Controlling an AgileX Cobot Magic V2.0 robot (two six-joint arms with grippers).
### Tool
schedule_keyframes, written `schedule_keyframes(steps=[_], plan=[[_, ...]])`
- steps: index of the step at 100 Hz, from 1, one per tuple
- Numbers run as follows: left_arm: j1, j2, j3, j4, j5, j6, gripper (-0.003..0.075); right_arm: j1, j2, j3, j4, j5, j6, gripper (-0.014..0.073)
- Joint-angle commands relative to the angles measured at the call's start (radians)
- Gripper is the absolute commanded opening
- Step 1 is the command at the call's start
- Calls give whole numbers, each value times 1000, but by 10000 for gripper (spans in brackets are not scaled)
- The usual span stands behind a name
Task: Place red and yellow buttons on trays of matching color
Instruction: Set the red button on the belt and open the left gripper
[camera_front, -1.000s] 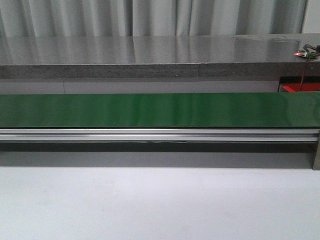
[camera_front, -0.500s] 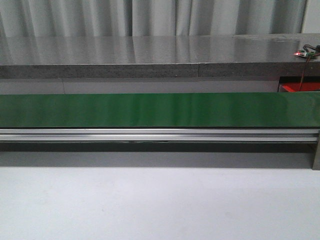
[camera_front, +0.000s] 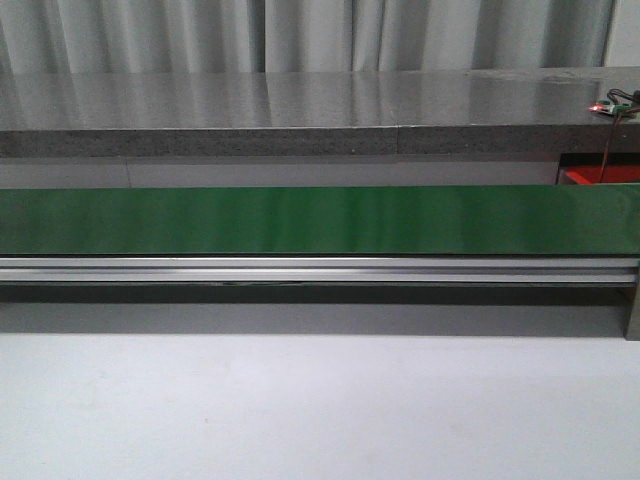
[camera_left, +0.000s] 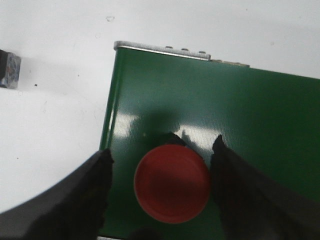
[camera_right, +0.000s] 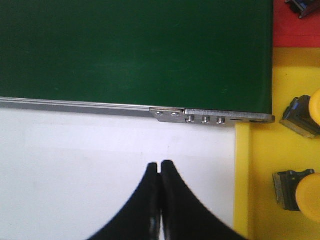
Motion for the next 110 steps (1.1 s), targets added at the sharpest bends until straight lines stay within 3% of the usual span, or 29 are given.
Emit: schedule_keyframes(steps=[1,42,87,110], plan=[[-6,-46,-59,-18,-7,4,529,3,-19,-24,14,-35,-8,-73],[14,-56,-191,-26,-3,7,529,3,-19,-24,14,-36,-8,-73],[259,-31,-203,-26,-83,-43,529,3,-19,-24,14,-36,-8,-73],[286,66,-205,-28,-123,-53,529,3,-19,-24,14,-36,-8,-73]])
